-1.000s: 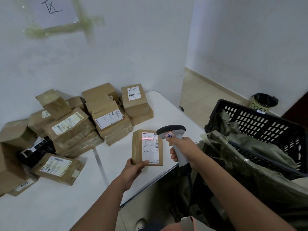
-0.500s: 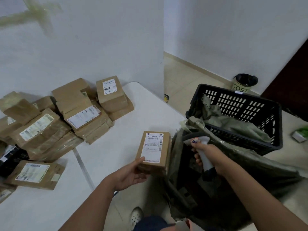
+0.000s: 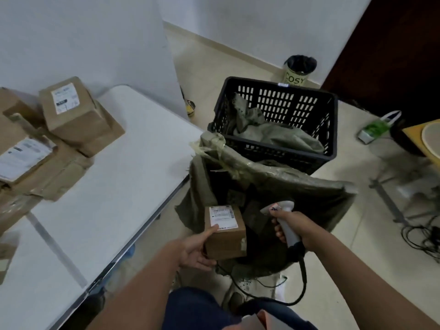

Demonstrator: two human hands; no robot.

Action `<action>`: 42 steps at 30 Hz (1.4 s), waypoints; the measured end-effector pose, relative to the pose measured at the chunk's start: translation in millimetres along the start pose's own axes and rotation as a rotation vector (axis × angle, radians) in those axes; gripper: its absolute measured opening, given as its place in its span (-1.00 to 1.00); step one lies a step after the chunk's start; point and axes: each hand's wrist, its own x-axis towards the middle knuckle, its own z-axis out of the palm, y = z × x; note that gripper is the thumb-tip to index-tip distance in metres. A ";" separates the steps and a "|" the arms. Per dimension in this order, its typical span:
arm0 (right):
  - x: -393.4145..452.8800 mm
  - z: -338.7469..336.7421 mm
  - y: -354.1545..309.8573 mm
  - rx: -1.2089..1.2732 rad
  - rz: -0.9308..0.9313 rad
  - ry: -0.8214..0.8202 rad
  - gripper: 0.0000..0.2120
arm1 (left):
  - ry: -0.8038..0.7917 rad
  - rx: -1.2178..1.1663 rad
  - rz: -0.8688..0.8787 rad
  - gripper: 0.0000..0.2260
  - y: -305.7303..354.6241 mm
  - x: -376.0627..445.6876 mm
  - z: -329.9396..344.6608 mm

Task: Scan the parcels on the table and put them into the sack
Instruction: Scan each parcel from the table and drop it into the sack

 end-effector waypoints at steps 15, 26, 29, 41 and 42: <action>9.5 -53.8 26.9 0.125 0.022 0.121 -0.64 | 0.120 0.183 0.137 -0.35 48.5 73.7 101.2; 17.9 -35.8 12.2 0.099 -0.015 0.061 -0.65 | 0.314 0.153 0.144 -0.60 46.3 60.3 56.2; 18.0 -15.9 0.8 0.067 -0.046 -0.006 -0.66 | 0.334 0.098 0.182 -0.73 42.9 44.4 36.1; -25.2 200.8 -99.7 -0.259 -0.348 -0.315 -0.69 | 0.475 -0.154 0.384 -0.92 -8.3 -76.2 -106.8; -32.8 227.0 -107.0 -0.285 -0.374 -0.354 -0.69 | 0.496 -0.178 0.404 -0.85 -17.1 -88.3 -128.0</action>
